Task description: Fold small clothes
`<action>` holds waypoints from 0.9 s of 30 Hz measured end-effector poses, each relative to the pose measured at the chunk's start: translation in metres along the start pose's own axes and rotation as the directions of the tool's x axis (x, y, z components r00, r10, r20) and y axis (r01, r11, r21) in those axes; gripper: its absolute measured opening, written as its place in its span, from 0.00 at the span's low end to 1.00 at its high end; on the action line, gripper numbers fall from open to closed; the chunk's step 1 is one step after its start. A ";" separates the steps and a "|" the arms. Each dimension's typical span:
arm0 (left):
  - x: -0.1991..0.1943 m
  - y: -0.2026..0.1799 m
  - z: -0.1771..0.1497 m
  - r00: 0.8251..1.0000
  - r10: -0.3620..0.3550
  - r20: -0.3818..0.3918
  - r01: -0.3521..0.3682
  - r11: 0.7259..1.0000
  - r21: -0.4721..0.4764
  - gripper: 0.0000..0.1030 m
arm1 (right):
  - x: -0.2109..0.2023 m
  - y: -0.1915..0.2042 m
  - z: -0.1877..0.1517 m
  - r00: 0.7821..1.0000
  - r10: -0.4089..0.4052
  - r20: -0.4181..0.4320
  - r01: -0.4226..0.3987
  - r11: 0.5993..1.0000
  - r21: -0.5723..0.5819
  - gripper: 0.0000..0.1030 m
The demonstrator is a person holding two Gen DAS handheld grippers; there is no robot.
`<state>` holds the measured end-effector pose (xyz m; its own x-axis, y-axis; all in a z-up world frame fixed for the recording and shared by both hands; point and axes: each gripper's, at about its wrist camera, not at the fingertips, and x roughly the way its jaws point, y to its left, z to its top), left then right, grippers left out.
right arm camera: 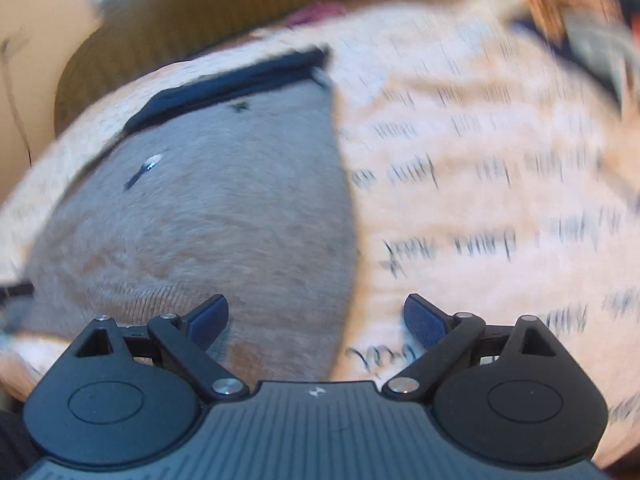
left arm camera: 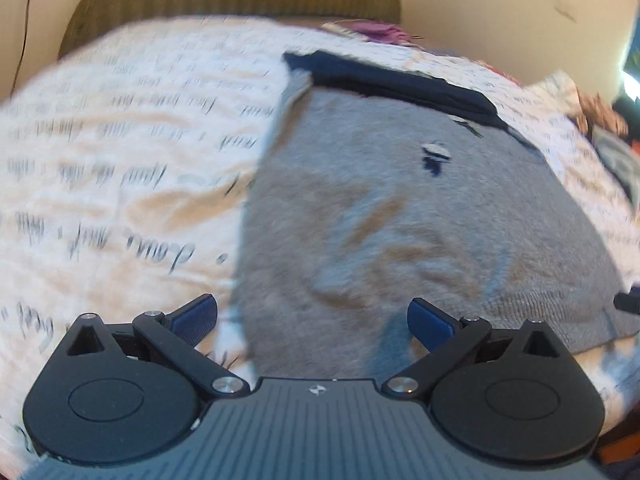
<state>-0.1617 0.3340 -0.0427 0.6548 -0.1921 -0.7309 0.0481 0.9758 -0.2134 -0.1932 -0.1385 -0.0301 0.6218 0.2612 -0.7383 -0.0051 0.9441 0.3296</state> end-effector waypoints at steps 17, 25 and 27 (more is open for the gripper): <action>0.030 0.041 0.012 0.831 -0.540 -0.131 0.443 0.787 -0.430 0.42 | 0.030 -0.044 0.007 0.882 0.448 -0.147 -0.393 0.871 0.296 0.06; 0.016 0.028 0.022 0.831 -0.542 -0.127 0.474 0.809 -0.349 0.03 | 0.011 -0.070 0.009 0.907 0.364 -0.212 -0.312 0.919 0.243 0.03; 0.032 0.038 0.012 0.855 -0.479 -0.198 0.389 0.846 -0.365 0.03 | 0.009 -0.075 0.009 0.907 0.377 -0.190 -0.320 0.907 0.275 0.05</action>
<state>-0.1300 0.3662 -0.0660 0.3877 -0.6523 -0.6514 0.0200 0.7124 -0.7015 -0.1798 -0.2088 -0.0563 0.4133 0.6310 -0.6565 0.0116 0.7173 0.6967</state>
